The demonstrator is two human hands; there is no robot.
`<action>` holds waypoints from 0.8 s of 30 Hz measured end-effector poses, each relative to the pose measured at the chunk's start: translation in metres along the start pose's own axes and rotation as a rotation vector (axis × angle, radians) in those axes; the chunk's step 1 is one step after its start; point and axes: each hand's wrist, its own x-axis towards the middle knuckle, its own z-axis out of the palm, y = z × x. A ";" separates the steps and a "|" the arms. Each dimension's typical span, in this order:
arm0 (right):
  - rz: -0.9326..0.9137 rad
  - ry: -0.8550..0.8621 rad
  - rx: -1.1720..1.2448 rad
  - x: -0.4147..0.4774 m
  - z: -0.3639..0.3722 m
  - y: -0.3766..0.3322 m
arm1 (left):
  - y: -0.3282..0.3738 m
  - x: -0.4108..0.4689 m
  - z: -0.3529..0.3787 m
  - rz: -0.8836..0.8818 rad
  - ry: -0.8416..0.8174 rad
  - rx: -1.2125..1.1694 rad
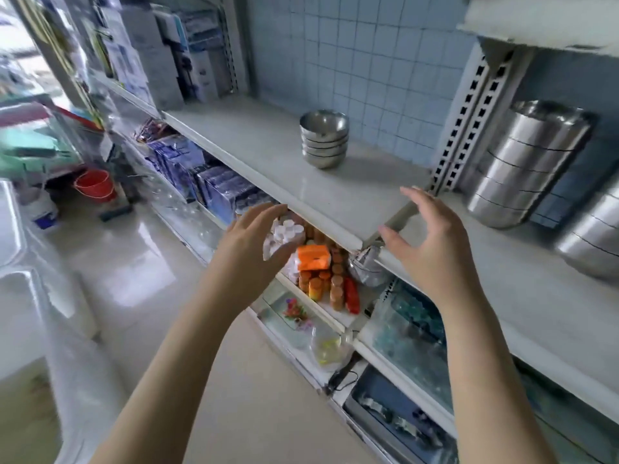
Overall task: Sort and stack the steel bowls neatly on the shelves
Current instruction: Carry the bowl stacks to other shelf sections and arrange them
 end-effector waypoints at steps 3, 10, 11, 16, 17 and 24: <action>0.020 -0.024 0.032 0.039 0.038 -0.014 | -0.040 0.046 -0.016 -0.001 -0.017 -0.016; 0.241 0.016 0.183 0.146 0.128 0.011 | -0.111 0.192 0.006 0.018 -0.148 -0.132; 0.300 0.022 0.233 0.163 0.140 0.019 | -0.121 0.216 0.016 0.020 -0.176 -0.148; 0.525 -0.010 0.419 0.231 0.190 0.052 | -0.157 0.312 0.066 -0.001 -0.353 -0.322; 0.543 -0.020 0.457 0.240 0.197 0.056 | -0.161 0.327 0.075 0.002 -0.391 -0.359; 0.558 0.070 0.496 0.264 0.231 0.067 | -0.184 0.409 0.121 0.101 -0.609 -0.674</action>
